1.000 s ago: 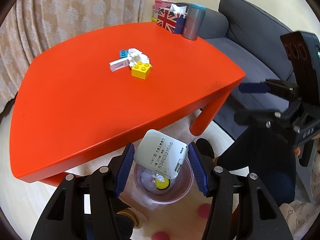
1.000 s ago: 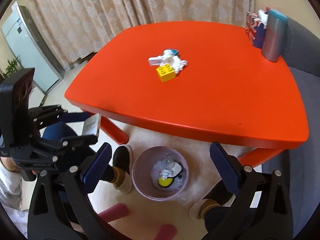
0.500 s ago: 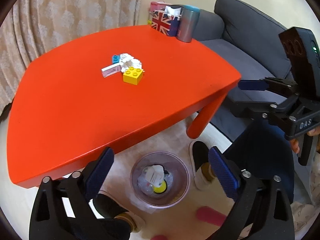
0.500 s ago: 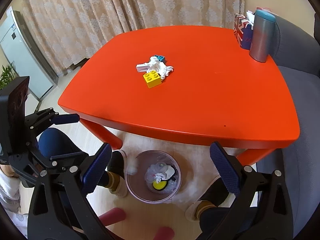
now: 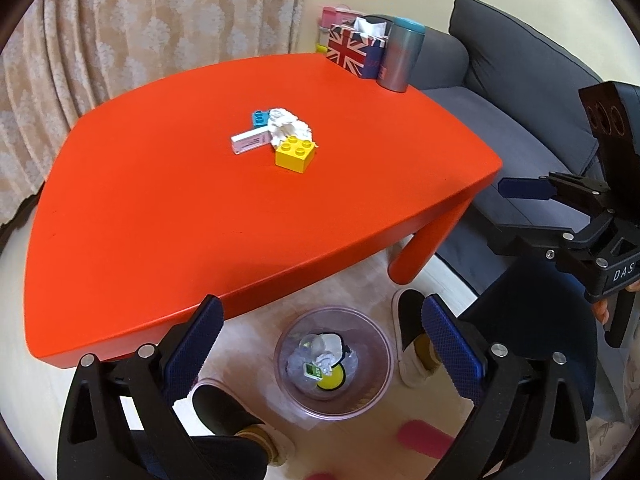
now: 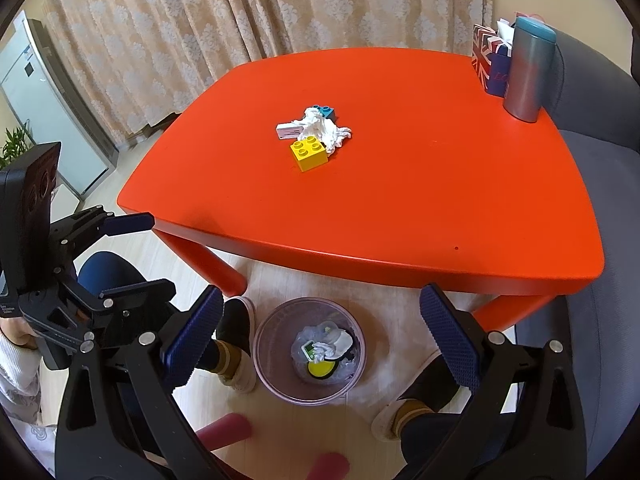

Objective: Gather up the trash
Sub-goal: 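Move both tools back over the table toward the bricks and tissues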

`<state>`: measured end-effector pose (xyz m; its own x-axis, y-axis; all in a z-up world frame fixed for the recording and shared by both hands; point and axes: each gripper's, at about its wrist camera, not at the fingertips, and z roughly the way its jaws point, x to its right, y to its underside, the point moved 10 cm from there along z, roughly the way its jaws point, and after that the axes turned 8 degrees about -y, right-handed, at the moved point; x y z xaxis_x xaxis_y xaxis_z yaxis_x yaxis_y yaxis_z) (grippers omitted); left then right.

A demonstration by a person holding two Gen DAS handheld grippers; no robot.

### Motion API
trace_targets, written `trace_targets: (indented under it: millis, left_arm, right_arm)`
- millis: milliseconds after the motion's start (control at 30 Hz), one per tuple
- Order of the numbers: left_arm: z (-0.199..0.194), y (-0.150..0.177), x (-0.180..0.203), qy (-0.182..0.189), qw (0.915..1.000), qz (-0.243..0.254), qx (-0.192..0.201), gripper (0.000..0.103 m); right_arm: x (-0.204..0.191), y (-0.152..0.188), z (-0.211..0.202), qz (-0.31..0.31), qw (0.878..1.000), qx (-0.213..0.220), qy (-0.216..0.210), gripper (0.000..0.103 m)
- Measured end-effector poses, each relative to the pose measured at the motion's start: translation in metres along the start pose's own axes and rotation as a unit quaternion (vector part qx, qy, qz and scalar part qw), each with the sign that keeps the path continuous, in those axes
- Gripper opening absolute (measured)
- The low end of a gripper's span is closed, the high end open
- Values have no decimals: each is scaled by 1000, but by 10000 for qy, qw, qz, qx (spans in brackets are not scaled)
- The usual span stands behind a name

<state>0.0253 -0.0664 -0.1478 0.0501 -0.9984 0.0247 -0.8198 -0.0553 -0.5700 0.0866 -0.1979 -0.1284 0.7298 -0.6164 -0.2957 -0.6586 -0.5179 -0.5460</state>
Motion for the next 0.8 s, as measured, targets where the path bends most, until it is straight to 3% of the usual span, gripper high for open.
trace_targets:
  millis: [233,800]
  left_arm:
    - [1,-12,-19,-156,9994,-267,133,95]
    - [0,-39,-49,-292,9978,-520,302,95]
  right_arm:
    - [-2,-13,4,-106,9999,47,0,97]
    - [-9,-87,44,-777,9969,11,-76,97]
